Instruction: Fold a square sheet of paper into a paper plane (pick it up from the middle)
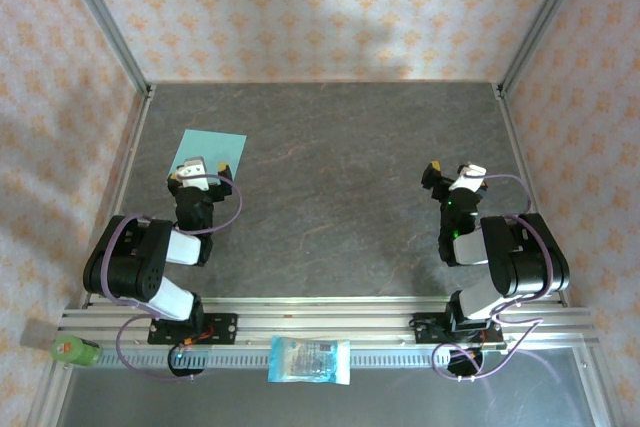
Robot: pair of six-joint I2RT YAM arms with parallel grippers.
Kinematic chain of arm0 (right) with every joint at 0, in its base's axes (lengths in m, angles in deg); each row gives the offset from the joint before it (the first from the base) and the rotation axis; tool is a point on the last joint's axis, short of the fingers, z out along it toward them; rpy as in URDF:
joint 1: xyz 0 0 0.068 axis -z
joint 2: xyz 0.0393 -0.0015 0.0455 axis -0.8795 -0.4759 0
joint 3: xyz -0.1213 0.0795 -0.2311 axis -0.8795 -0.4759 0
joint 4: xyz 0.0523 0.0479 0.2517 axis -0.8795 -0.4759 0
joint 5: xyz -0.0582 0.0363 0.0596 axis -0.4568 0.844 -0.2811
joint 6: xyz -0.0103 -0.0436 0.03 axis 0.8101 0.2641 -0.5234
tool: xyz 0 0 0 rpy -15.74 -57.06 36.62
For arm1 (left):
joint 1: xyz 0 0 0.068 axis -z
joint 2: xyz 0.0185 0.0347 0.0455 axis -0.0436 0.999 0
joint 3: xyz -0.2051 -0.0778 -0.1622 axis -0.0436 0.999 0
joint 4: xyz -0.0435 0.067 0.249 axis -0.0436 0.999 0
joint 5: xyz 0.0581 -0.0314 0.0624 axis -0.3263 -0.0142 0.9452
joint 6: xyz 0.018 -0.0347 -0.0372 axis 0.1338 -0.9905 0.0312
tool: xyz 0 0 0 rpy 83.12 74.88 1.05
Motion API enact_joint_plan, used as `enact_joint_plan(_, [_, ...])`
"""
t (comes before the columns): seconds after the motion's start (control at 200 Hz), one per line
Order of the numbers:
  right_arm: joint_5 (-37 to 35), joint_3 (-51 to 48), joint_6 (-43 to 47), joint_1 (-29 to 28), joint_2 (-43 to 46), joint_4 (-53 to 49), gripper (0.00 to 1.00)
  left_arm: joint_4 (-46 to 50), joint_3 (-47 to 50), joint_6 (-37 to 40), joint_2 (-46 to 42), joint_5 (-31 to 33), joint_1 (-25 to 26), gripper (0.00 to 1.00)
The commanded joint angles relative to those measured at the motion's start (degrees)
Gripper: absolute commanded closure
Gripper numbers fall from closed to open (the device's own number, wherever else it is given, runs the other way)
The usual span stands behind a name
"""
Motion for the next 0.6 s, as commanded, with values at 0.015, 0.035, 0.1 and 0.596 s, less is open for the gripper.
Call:
enact_joint_plan(0.015, [0.07,1.12,1.06,0.27,-0.08,0.44,0.0,-0.4,-0.7,0.69,-0.3,-1.02,0.22,0.01])
enact_joint_plan(0.035, [0.04,1.14,1.06,0.28,-0.07,0.47,0.0,-0.44,-0.7,0.71,-0.3,-1.02,0.27,0.01])
enact_joint_plan(0.1, [0.0,1.13,1.06,0.26,-0.08,0.43,0.0,-0.92,-0.33,0.8,-0.42,-1.45,0.28,0.01])
enact_joint_plan(0.596, [0.06,2.25,1.04,0.25,3.1,-3.51,0.0,8.36,0.12,-1.23,-11.84,1.32,0.2,0.01])
